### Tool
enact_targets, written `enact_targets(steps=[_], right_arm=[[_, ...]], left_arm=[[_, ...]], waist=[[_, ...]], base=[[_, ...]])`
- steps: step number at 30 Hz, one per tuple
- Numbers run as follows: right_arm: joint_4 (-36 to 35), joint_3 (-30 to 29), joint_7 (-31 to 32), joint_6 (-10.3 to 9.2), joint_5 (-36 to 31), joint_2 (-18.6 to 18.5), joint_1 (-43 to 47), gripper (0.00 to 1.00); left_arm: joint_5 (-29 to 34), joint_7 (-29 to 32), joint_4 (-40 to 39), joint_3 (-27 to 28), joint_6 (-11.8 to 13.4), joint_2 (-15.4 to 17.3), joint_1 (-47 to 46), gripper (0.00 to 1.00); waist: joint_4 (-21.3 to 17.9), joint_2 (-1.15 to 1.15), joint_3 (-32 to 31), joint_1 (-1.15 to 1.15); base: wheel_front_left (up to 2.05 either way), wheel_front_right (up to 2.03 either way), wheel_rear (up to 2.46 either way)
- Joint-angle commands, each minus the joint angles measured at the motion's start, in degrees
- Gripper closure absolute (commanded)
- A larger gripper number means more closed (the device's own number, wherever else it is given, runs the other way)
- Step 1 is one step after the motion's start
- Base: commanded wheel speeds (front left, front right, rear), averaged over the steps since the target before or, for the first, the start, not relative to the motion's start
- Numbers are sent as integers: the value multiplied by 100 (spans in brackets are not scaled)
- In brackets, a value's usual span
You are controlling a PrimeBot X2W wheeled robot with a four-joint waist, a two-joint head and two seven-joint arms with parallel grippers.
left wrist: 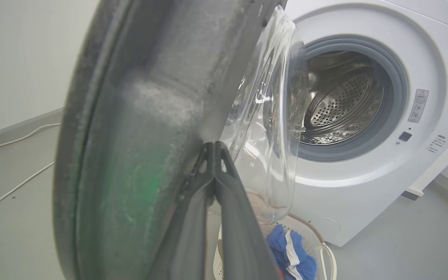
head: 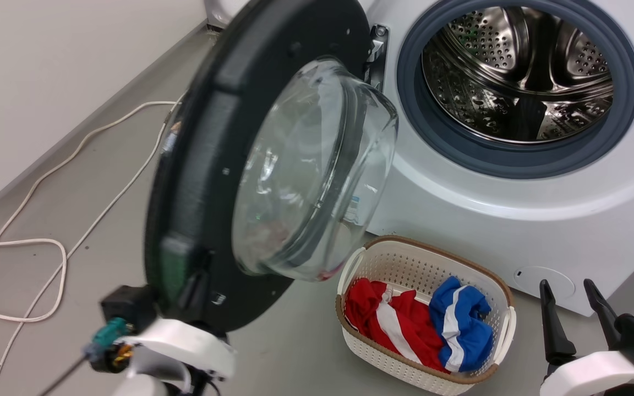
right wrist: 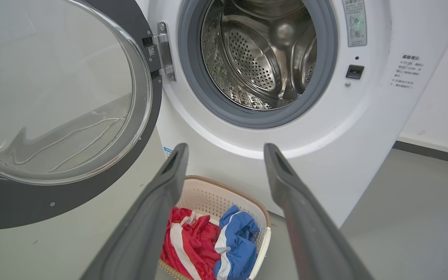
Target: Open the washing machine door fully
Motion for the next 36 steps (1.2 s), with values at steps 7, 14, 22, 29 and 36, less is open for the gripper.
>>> enact_targets(steps=[7,14,22,29,36], right_arm=[[-38,48,29,-2,-80,10,-124,0],[-158,69,98,-2,-165,10,-242,0],[-192,67,135,-2,-197,-23,-348,0],[-164,81,121,-2,-203,-28,-411,0],[-88,71,71,-2,-182,-18,-306,0]], left_arm=[[-419,39,464,614,-245,520,-408,100],[-654,164,1195,1027,-341,918,-905,100],[-810,188,2070,1411,-382,1371,-1364,100],[-787,144,2842,1423,-506,1518,-1740,100],[-678,-52,2965,1315,-495,1462,-1562,100]], waist=[[-184,0,143,0],[-504,0,371,0],[-782,0,549,0],[-905,0,610,0],[-910,0,455,0]], base=[[0,0,0],[0,0,0],[0,0,0],[0,0,0],[0,0,0]])
